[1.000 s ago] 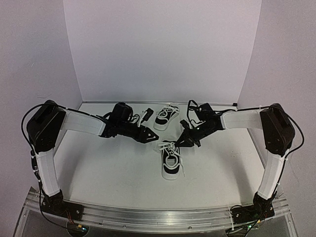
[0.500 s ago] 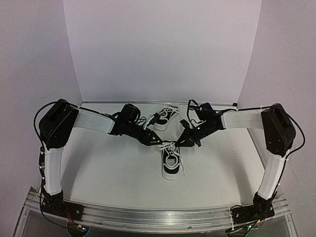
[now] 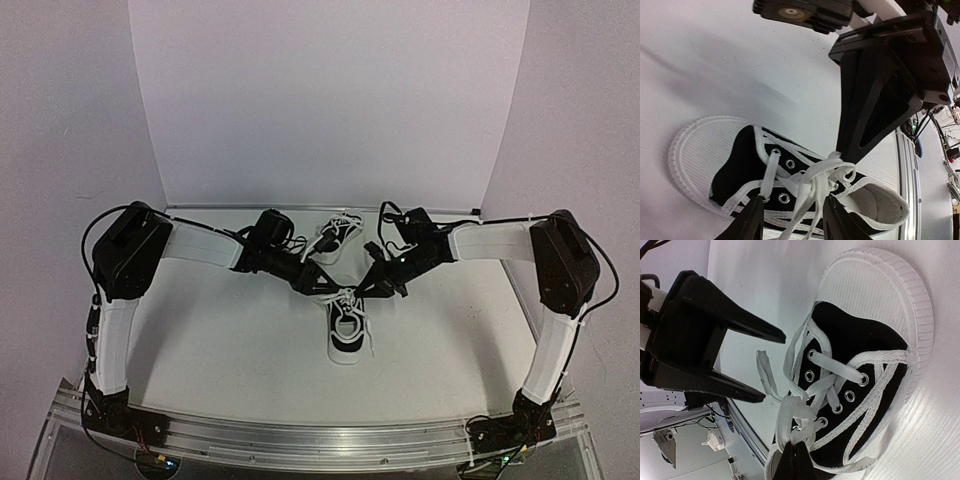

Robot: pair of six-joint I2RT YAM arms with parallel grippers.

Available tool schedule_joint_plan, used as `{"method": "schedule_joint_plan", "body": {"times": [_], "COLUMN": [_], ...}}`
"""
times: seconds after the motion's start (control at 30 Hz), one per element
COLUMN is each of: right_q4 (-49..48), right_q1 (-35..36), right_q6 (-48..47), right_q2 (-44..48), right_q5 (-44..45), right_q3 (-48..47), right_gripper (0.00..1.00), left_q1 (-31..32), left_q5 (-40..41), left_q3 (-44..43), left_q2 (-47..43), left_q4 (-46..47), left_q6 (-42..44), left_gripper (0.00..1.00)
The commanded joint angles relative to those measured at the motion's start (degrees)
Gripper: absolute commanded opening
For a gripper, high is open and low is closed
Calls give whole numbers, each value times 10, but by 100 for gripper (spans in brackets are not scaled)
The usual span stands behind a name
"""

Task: Tie the shoes

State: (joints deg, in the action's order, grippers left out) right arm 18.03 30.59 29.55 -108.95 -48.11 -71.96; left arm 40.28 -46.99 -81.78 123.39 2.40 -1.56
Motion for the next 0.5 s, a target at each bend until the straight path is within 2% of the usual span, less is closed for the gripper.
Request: {"method": "schedule_joint_plan", "body": {"times": [0.0,0.1,0.3,0.47], "right_q4": [8,9,13,14], "right_q1": [5,5,4,2], "right_q6": [-12,-13,-9,2], "right_q2": [18,20,24,34], "right_q5": [-2,1,26,52], "right_q3": [-17,-15,-8,3], "right_gripper": [0,0,0,0], "left_q1": [13,16,16,16], "left_q5": [-39,-39,-22,2], "left_q3": [-16,-15,7,34], "left_q2": [2,2,-21,-49], "left_q4": [-6,-20,-18,-14], "left_q6": [25,36,36,31], "left_gripper": [39,31,2,0]}}
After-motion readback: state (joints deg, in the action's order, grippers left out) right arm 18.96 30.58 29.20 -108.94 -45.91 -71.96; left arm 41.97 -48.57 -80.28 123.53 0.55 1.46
